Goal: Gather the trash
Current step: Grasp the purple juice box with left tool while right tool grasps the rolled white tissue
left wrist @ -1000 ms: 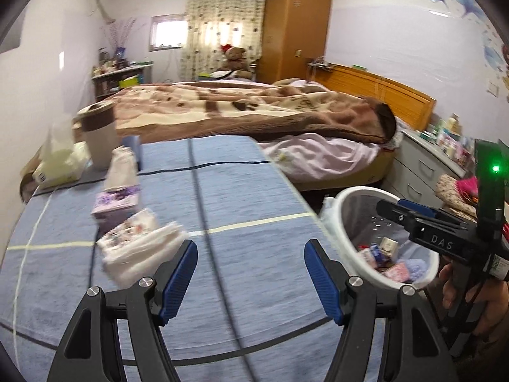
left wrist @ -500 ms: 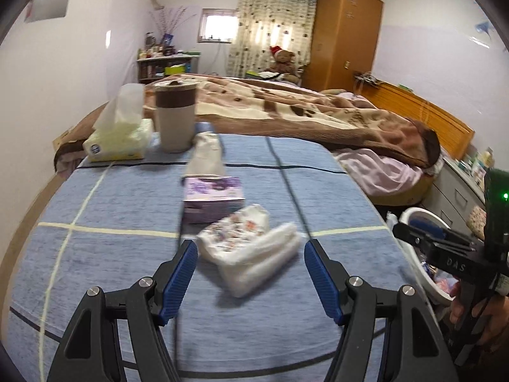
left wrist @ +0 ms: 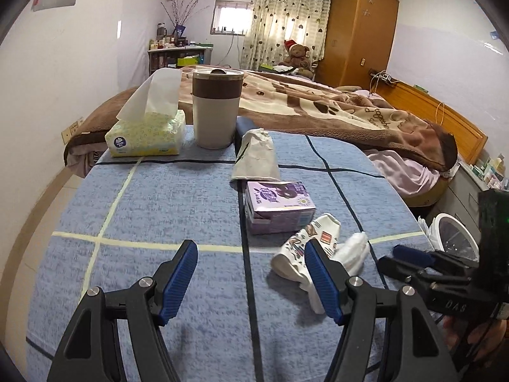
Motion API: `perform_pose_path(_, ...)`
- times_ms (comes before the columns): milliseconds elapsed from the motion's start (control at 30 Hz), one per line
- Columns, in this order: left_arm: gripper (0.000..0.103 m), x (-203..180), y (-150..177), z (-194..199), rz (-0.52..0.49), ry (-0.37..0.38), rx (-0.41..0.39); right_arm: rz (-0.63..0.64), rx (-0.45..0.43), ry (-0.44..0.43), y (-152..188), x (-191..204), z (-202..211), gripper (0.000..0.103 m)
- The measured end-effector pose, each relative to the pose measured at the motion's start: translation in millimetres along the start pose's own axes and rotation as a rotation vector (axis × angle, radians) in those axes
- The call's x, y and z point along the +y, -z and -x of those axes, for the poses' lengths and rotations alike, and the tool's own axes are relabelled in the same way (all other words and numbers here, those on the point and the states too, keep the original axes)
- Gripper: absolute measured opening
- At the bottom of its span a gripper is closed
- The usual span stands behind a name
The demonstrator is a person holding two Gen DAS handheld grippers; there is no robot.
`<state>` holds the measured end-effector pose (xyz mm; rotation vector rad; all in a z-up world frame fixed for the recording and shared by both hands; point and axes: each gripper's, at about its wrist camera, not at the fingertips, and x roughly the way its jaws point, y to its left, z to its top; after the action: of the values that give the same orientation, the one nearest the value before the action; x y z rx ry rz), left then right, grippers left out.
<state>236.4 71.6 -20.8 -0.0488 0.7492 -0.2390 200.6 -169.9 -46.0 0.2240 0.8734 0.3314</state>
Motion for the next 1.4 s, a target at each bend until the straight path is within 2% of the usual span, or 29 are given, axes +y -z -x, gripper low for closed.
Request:
perform_pose_path(33, 0.069, 2.1, -0.7, -2.3, -0.003, 0.003, -0.001, -0.01, 0.013, -0.002, -1.0, 1.5, -5.7, 0.061)
perform_pose_path(100, 0.069, 5.3, -2.6, -7.7, -0.002, 0.002, 0.007, -0.04, 0.028, -0.02, -3.4, 2.5, -14.8, 0.072)
perform_pose_path(200, 0.069, 10.3, -8.1, -18.8, -0.001, 0.017, 0.022, -0.071, 0.038, -0.059, -7.6, 3.2, -25.2, 0.072)
perform_pose_path(333, 0.069, 14.9, -18.7, -29.5, 0.002, 0.038, 0.031, -0.069, 0.05, -0.042, -11.9, 7.3, -31.7, 0.072)
perform_pose_path(367, 0.069, 16.1, -21.6, -33.0, 0.004, 0.053, 0.037, -0.07, 0.046, -0.047, -12.9, 7.4, -31.7, 0.069)
perform_pose_path(400, 0.07, 16.0, -24.0, -36.4, 0.005, 0.064, 0.04, -0.068, 0.045, -0.055, -12.9, 7.5, -31.4, 0.053)
perform_pose_path(500, 0.069, 14.7, -29.9, -45.0, -0.003, 0.08, 0.044, -0.067, 0.046, -0.041, -13.3, 4.7, -32.5, 0.035)
perform_pose_path(667, 0.069, 10.0, -39.6, -61.1, -0.022, 0.096, 0.064, -0.102, 0.043, -0.058, -15.6, -5.8, -31.0, 0.015)
perform_pose_path(800, 0.069, 5.9, -48.5, -73.0, -0.018, 0.136, 0.073, -0.074, 0.044, -0.061, -15.7, -4.0, -28.5, 0.012)
perform_pose_path(867, 0.069, 1.9, -52.2, -77.6, -0.033, 0.126, 0.076, -0.083, 0.043, -0.059, -15.8, -9.7, -25.1, 0.012)
perform_pose_path(1033, 0.069, -8.0, -59.3, -91.4, -0.068, 0.145, 0.074, -0.112, 0.004, 0.058, -17.9, -36.4, -5.0, 0.012)
perform_pose_path(1067, 0.069, -10.1, -60.6, -94.2, -0.077, 0.15, 0.073, -0.119, -0.003, 0.1, -18.3, -43.2, -0.7, 0.012)
perform_pose_path(1267, 0.069, -20.2, -63.7, -111.8, -0.139, 0.121, 0.091, -0.143, 0.012, 0.173, -15.8, -73.3, 14.3, 0.016)
perform_pose_path(1333, 0.069, -19.1, -62.3, -119.2, -0.141, 0.14, 0.126, -0.113, 0.018, 0.185, -16.2, -74.0, 16.0, 0.029)
perform_pose_path(1400, 0.07, -16.2, -60.7, -121.8, -0.127, 0.167, 0.135, -0.046, 0.0, 0.211, -17.1, -73.0, 22.5, 0.06)
